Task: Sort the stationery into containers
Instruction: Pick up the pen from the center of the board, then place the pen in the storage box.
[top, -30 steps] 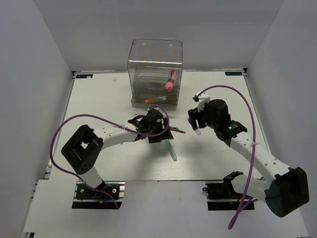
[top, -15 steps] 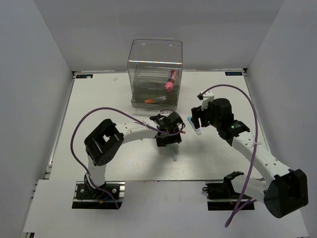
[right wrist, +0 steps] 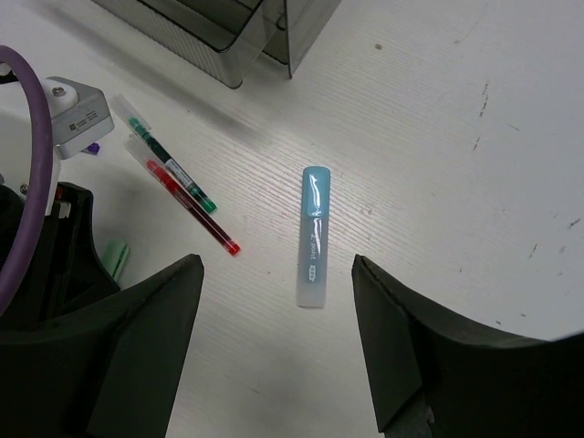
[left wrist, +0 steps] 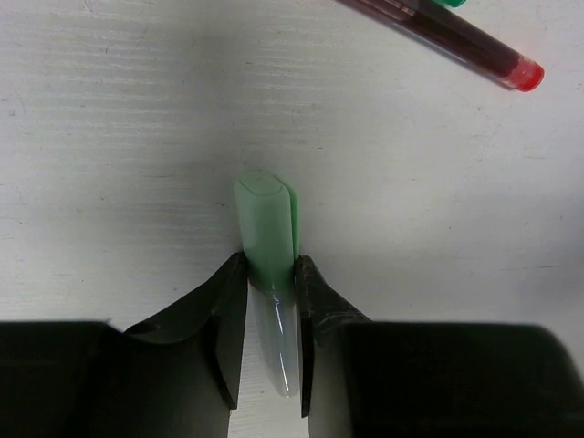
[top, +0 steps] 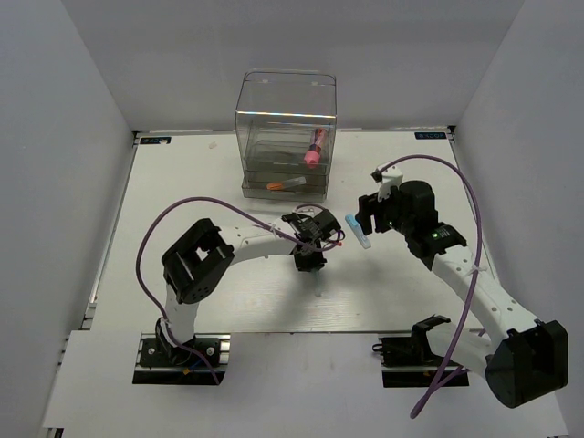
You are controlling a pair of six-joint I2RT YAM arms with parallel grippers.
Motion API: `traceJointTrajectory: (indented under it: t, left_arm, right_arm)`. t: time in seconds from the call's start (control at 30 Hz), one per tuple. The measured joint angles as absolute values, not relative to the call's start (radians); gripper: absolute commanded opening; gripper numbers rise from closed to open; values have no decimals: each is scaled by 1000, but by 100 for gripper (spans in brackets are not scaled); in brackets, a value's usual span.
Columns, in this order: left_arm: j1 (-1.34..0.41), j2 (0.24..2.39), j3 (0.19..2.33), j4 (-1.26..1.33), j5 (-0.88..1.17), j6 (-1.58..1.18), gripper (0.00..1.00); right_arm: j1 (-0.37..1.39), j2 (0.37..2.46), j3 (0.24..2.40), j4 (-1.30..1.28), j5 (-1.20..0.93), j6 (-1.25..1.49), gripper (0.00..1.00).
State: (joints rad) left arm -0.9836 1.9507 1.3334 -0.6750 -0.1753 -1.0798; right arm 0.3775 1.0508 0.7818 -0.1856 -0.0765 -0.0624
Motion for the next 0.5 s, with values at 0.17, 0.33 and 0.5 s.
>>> traceJointTrajectory:
  t: [0.17,0.33,0.5]
  left_arm:
    - [-975,1924,1302,-664,-184,-1044,0]
    - [-954,1827,1271,-669,-242,-1006,0]
    - [-915,1666,1270,-604,-299,-1004,0]
  right_arm:
    - [371,1044,770,-186,-95,-59,72]
    - [368,1044,770,-186,-109,-59,71]
    - [368,1034,760,-182,-112,-59,68]
